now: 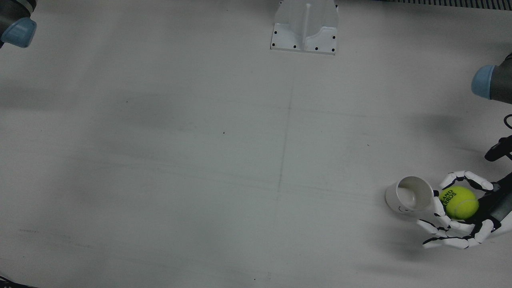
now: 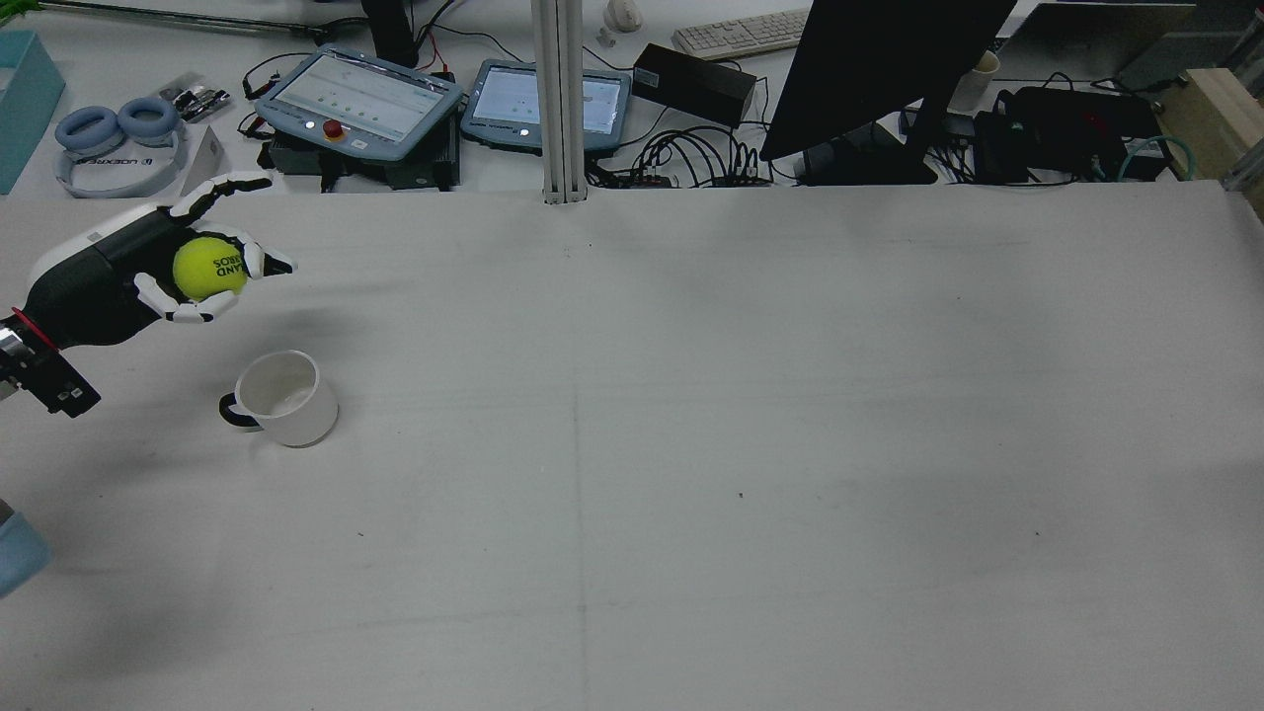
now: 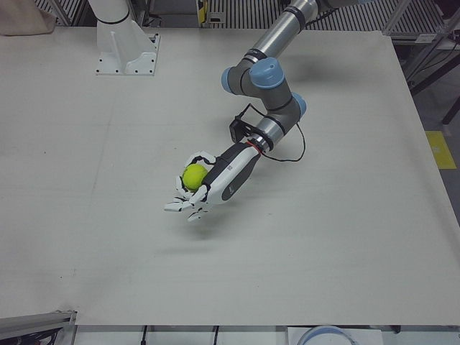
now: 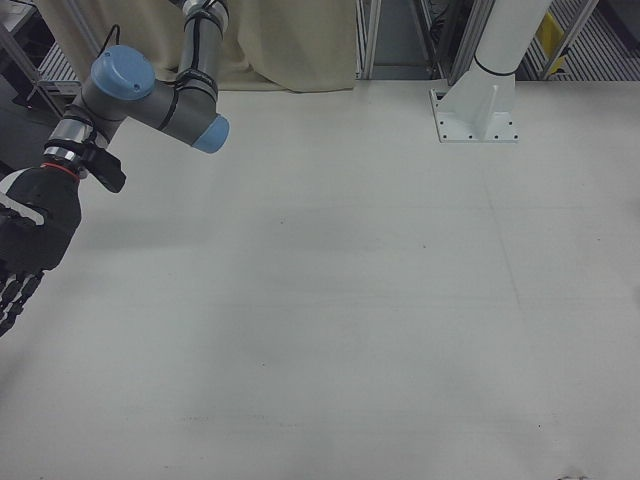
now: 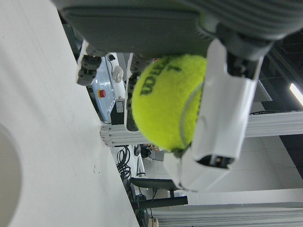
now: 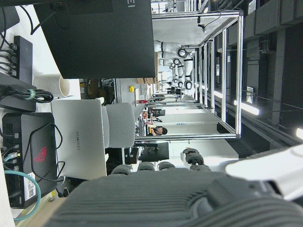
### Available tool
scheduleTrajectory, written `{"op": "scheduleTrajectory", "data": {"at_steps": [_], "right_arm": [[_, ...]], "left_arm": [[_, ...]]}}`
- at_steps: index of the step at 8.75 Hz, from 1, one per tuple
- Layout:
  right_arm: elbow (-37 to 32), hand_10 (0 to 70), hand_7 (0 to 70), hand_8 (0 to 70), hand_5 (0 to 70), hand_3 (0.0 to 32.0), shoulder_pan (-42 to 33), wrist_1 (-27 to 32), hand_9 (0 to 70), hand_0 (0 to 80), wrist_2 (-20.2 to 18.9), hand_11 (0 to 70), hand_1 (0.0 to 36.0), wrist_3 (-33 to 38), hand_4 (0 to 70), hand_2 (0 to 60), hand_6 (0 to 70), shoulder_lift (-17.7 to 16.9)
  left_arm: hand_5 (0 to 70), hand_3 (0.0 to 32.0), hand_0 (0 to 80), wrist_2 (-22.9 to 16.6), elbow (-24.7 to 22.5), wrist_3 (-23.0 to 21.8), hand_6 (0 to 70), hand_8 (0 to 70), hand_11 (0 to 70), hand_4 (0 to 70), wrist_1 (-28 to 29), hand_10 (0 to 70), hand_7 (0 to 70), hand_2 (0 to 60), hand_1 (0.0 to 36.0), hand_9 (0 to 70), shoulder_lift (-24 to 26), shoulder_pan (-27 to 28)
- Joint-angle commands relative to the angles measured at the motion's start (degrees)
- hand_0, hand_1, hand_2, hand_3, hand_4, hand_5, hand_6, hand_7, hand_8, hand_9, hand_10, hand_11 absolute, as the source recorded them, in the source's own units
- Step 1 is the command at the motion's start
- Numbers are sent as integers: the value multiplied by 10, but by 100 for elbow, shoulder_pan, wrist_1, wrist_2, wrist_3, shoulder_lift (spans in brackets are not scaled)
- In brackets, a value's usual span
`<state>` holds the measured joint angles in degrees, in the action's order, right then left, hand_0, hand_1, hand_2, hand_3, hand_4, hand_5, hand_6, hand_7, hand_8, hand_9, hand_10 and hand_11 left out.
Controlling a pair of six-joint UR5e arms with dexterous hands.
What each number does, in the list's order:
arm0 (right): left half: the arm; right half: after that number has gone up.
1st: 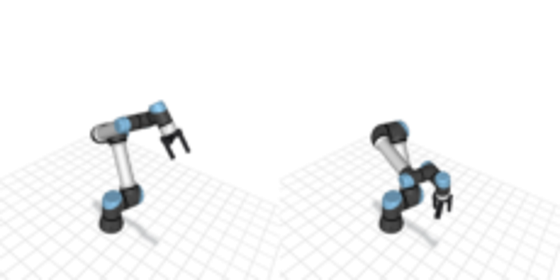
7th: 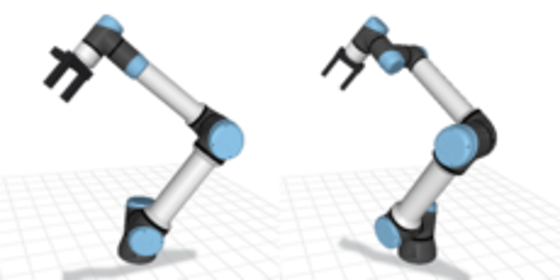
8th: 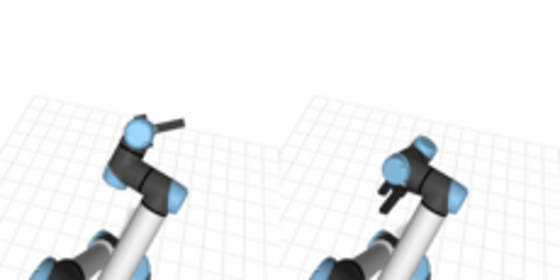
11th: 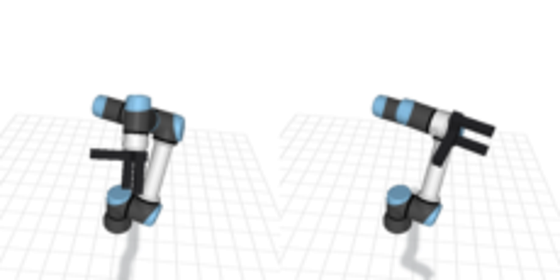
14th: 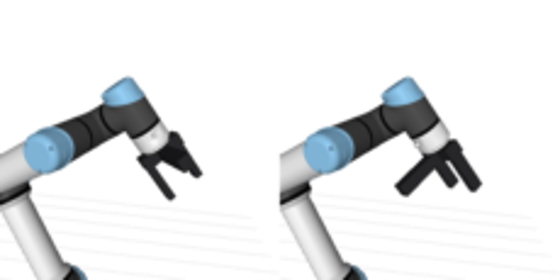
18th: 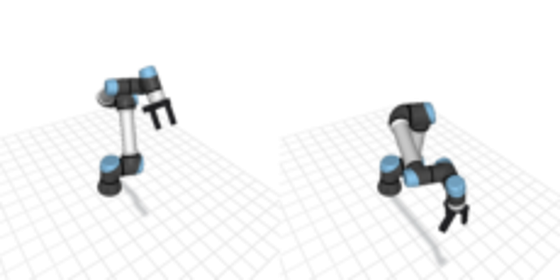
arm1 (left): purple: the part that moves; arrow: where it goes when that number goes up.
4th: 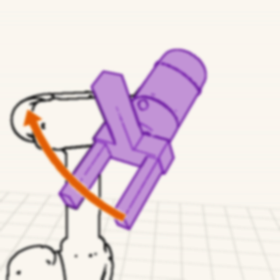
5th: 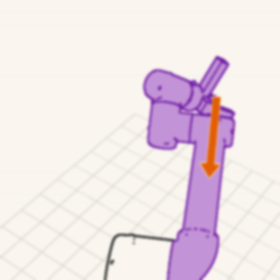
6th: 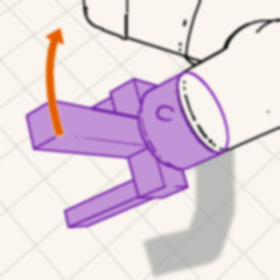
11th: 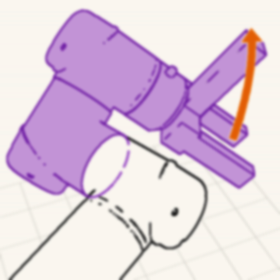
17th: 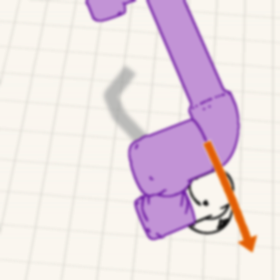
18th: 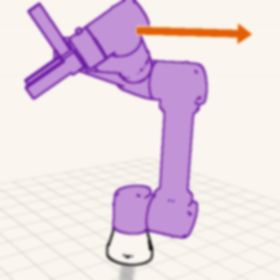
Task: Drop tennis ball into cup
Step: 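Move the left hand with the ball over the white mug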
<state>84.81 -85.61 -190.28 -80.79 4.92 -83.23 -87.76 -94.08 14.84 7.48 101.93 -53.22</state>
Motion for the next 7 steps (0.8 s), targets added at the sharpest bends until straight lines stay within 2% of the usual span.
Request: {"op": "scheduleTrajectory", "data": {"at_steps": [1, 2, 3, 4, 5, 6, 7], "right_arm": [[-9, 0, 0, 0, 0, 0, 0, 0, 0, 0, -7, 0, 0, 0, 0, 0, 0, 0], [-9, 0, 0, 0, 0, 0, 0, 0, 0, 0, 2, 0, 0, 0, 0, 0, 0, 0], [0, 0, 0, 0, 0, 0, 0, 0, 0, 0, 2, 0, 0, 0, 0, 0, 0, 0], [-9, 0, 0, 0, 0, 0, 0, 0, 0, 0, 2, 0, 0, 0, 0, 0, 0, 0], [-9, 0, 0, 0, 0, 0, 0, 0, 0, 0, 2, 0, 0, 0, 0, 0, 0, 0], [-9, 0, 0, 0, 0, 0, 0, 0, 0, 0, 2, 0, 0, 0, 0, 0, 0, 0], [-9, 0, 0, 0, 0, 0, 0, 0, 0, 0, 2, 0, 0, 0, 0, 0, 0, 0]], "left_arm": [[291, 274, 800, 13, 3, 45, 700, 342, 138, 0, -10, 68, 520, 494, 360, 286, -15, 320], [300, 284, 800, 13, 3, 45, 700, 347, 136, 0, -10, 66, 502, 494, 360, 281, -24, 347], [254, 290, 800, 13, 3, 62, 556, 308, 138, 0, 34, 66, 538, 451, 360, 288, -50, 425], [245, 300, 800, 13, 47, 89, 574, 297, 133, 0, 130, 65, 495, 414, 360, 261, -111, 539], [181, 310, 673, 13, 65, 133, 327, 183, 125, 0, 227, 64, 322, 331, 349, 145, -164, 558], [116, 316, 539, 22, 65, 150, 168, 78, 107, 0, 289, 56, 129, 220, 256, 19, -234, 558], [92, 320, 502, 22, 65, 159, 115, 40, 89, 0, 315, 46, 85, 170, 212, 5, -269, 558]]}}
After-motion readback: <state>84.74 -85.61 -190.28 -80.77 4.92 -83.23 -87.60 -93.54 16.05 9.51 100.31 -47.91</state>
